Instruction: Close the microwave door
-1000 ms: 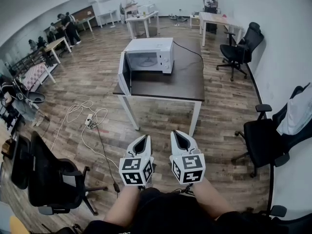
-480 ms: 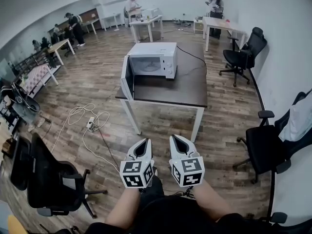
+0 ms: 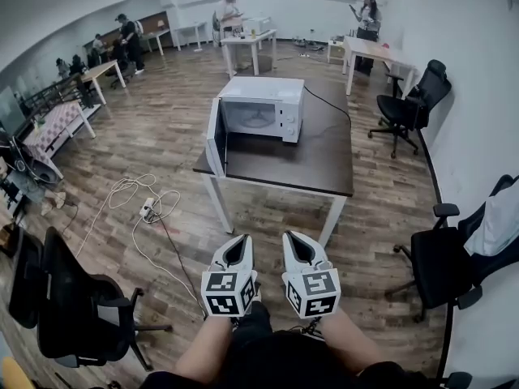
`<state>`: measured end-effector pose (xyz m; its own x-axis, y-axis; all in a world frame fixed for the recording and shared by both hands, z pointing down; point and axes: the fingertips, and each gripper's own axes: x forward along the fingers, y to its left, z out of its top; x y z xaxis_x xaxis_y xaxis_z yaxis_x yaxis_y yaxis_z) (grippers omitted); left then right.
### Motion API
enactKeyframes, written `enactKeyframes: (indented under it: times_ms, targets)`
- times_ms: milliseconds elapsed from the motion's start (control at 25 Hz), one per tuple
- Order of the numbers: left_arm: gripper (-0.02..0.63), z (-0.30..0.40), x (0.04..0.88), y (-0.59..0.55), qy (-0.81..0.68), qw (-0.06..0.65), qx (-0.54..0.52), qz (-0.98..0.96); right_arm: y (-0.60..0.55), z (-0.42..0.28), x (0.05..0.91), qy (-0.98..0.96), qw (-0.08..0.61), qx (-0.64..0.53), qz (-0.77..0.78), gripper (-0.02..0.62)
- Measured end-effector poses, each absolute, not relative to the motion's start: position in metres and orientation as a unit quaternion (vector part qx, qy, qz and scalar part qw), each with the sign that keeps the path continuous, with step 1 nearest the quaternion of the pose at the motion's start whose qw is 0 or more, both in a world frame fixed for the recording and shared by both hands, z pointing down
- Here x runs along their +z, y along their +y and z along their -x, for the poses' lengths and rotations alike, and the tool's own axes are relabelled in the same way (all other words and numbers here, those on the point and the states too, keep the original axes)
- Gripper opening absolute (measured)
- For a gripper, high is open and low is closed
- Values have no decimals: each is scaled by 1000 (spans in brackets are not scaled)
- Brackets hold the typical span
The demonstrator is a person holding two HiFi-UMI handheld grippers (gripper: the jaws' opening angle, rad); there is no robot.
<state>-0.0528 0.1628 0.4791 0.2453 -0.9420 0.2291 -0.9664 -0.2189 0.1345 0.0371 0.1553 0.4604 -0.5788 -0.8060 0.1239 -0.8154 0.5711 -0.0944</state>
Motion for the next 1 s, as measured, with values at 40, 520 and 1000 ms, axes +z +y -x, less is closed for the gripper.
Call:
enactKeyframes:
  times_ms: [40, 520, 1000]
  targets:
    - [9, 56, 481, 157, -612, 126, 49, -779, 149, -34, 462, -886, 34, 71, -457, 6]
    - [9, 96, 484, 81, -608, 136, 50, -780, 75, 11, 462, -887, 42, 71, -455, 6]
    - [9, 137, 481, -6, -607, 151, 46, -779, -11, 52, 460, -884, 61, 75, -457, 6]
